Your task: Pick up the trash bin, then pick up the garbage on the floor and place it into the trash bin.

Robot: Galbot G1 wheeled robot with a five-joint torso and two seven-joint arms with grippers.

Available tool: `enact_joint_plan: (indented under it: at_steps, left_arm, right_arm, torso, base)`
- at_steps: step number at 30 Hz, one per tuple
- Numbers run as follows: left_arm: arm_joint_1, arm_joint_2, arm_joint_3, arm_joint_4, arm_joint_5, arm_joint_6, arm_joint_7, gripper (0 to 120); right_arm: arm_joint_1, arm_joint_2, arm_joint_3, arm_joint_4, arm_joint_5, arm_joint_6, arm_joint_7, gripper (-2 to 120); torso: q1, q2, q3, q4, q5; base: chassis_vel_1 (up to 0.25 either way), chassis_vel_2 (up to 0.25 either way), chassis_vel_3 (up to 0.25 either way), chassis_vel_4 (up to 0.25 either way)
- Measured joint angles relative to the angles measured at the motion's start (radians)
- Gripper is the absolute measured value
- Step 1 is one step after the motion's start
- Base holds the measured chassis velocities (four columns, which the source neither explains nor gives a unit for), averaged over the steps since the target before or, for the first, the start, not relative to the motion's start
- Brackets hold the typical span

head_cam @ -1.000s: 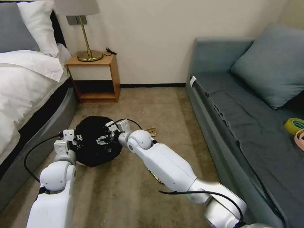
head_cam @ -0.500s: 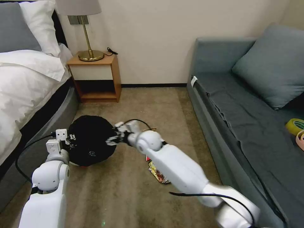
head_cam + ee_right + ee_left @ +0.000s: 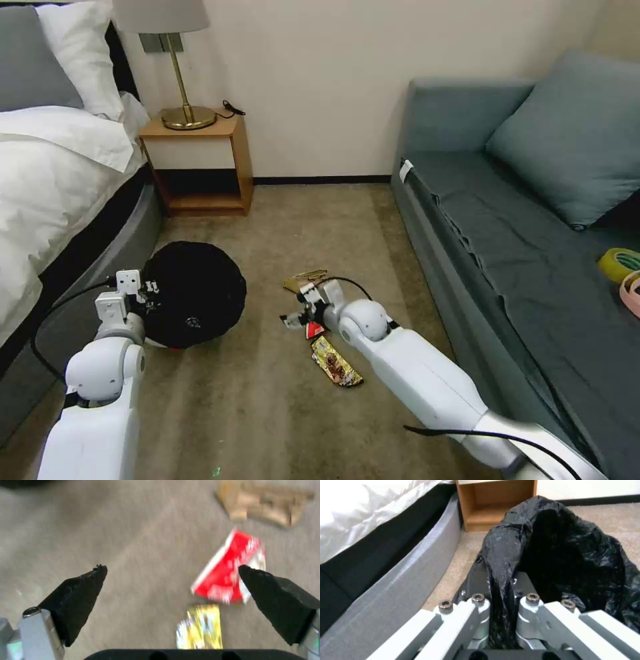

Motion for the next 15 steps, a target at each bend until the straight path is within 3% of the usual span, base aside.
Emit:
enact_joint_plan:
  at_steps: [6,15]
  left_arm:
    - [-0.006,0.012,0.004,-0.001,-0.005,-0.002,0.001,5]
    - [-0.008,0.019,0.009,0.003,-0.009,-0.004,0.002,5]
  right_arm:
    - [-0.076,-0.020,0.021,-0.070,-0.077,0.004,-0.011,100]
    - [-0.120,0.010,0.105,-0.198,-0.181,0.043,-0.045,100]
  torso:
    - [0.000,0.000,0.000,-0.0002,-0.0001]
    - [0.000,0.000,0.000,-0.0001,-0.0002]
  base:
    - [0.000,0.000,0.000,0.000]
    - [0.000,0.000,0.000,0.000]
